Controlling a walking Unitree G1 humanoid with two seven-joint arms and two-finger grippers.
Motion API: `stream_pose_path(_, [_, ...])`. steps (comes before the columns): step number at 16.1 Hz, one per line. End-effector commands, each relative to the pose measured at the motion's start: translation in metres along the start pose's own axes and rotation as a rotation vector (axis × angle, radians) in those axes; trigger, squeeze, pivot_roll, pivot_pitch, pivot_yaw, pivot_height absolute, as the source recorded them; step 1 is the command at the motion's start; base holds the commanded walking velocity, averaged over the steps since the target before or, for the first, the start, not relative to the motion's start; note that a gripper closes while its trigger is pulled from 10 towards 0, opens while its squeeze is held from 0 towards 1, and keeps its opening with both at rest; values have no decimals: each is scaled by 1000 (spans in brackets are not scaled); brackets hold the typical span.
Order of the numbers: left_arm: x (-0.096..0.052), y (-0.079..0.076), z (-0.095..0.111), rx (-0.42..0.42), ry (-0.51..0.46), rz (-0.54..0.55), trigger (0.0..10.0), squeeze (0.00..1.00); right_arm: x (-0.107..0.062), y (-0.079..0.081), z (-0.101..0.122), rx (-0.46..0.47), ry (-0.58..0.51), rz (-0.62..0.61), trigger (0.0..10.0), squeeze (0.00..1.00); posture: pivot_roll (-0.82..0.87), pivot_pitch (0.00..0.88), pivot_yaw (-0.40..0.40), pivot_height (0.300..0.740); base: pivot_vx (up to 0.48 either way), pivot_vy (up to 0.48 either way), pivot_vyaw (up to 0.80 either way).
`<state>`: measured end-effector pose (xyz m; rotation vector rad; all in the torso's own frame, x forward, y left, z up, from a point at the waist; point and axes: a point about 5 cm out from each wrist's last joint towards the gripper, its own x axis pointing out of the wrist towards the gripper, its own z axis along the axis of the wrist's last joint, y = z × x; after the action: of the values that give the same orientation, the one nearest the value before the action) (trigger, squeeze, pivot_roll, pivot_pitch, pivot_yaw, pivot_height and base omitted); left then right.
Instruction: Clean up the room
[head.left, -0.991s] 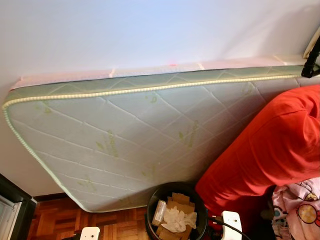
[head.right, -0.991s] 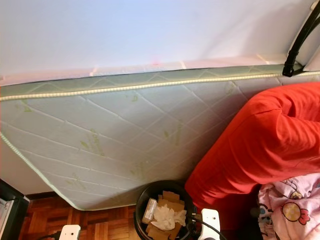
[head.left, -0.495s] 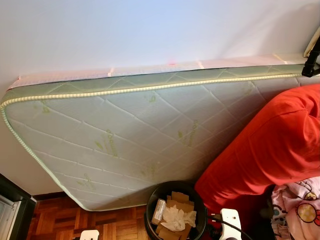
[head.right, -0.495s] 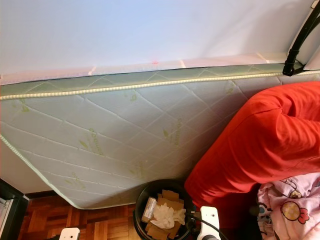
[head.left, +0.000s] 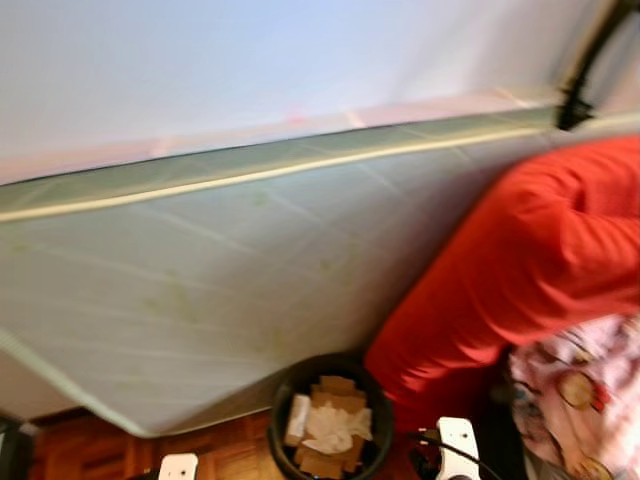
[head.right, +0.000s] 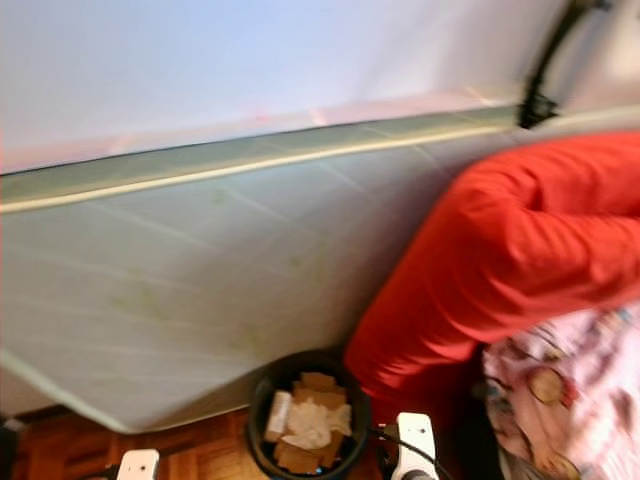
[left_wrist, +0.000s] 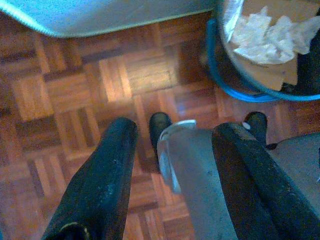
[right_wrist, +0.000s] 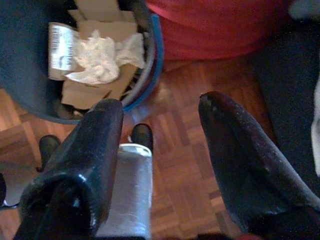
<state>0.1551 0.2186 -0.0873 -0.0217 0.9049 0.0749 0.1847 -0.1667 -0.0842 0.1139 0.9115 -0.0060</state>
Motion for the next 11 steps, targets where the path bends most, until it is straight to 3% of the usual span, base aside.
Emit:
stream_pose_path(1, [-2,0,-8,5,19,-3,10000,0,-2,-3,-7,-3,29,-10,10000,0,73,136,-57,740,0,0,-744])
stream_pose_path(11, [-2,-1,-8,-9,13,-1,10000,0,-1,-3,-4,-14,31,-13,10000,0,87,114,-65,740,0,0,-733])
